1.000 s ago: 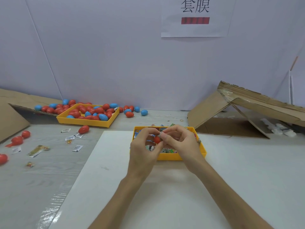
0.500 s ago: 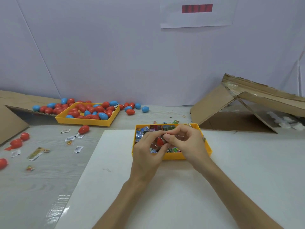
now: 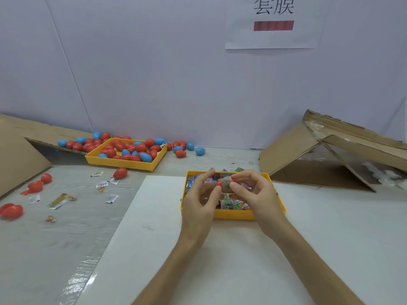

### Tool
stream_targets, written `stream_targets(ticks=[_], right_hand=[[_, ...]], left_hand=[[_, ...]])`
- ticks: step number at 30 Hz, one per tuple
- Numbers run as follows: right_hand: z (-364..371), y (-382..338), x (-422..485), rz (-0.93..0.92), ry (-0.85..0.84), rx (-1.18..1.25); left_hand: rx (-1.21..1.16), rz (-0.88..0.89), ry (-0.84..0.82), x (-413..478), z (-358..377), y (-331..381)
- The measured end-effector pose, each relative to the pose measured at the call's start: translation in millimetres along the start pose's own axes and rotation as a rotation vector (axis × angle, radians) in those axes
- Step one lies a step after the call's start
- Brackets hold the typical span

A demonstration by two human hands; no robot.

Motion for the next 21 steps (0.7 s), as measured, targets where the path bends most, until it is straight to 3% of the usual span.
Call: stream_targets(ticks=[6,21], right_hand=[[-1.9,0.1,0.8,-0.009,0.009,0.039],[2.9,-0.8,-3.6,0.042,0.065,-0.035]], left_hand=[[-0.154,-0.077,-0.005,4.5,-3.7,3.3],[-0.1,-0.108,0.029,5.2,-5.4,5.8]])
Point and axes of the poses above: each hand's wrist, its own x-axis towards the middle knuckle, its own z-axis out of the palm, y = z × x, the point moved 4 cm from there along x, towards the middle knuckle, and after that the axes turned 1 degree about -x, right-handed, at the moved point
